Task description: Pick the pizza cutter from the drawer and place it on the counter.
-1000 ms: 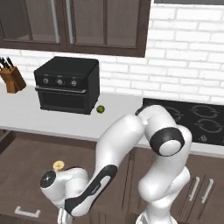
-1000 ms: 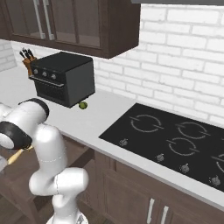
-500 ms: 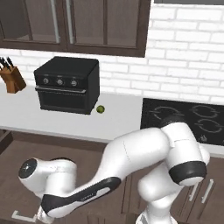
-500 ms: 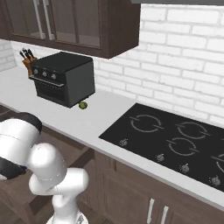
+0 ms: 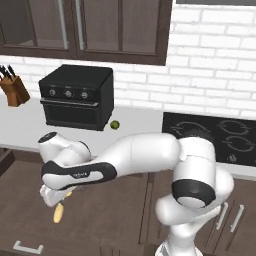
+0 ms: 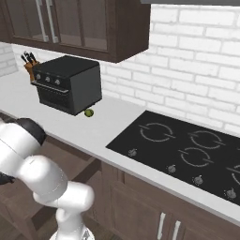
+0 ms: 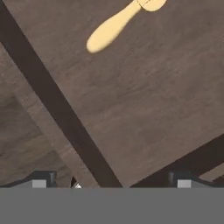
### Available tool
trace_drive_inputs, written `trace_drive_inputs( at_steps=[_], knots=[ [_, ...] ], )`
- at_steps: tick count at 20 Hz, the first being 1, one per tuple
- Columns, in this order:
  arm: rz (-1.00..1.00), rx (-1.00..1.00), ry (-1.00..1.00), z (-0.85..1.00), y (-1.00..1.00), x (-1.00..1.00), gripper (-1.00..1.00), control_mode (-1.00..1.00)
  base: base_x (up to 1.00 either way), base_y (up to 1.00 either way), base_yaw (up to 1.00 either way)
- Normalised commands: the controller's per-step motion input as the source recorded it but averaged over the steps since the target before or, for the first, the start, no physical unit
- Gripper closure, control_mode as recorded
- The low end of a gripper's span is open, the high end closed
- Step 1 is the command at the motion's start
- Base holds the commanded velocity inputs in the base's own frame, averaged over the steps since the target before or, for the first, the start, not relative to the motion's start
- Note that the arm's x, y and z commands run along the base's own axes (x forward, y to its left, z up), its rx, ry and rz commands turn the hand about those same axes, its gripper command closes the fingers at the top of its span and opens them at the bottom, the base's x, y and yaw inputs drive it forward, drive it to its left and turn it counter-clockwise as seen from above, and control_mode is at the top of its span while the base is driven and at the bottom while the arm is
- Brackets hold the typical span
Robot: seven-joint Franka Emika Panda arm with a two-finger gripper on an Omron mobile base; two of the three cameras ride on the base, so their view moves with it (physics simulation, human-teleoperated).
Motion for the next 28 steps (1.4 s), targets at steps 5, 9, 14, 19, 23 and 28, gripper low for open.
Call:
trace_drive_inputs(
  at_steps=[5, 9, 14, 19, 23, 28],
  knots=[
    [-0.47, 0.06, 0.00, -0.57, 0.03, 0.47, -1.00, -1.00, 0.00, 0.00, 0.00],
    [0.00, -0.02, 0.00, -0.15, 0.06, 0.07, -1.00, -1.00, 0.00, 0.00, 0.00],
    [-0.11, -0.03, -0.01, -0.51, 0.34, 0.27, -1.00, -1.00, 0.00, 0.00, 0.00],
    [-0.22, 0.00, 0.00, -0.24, 0.34, 0.35, -1.00, -1.00, 0.00, 0.00, 0.00],
    [-0.18, -0.06, 0.00, -0.02, 0.39, 0.38, -1.00, -1.00, 0.00, 0.00, 0.00],
    [-0.12, -0.11, 0.06, 0.00, 0.22, 0.30, -1.00, -1.00, 0.00, 0.00, 0.00]
  ],
)
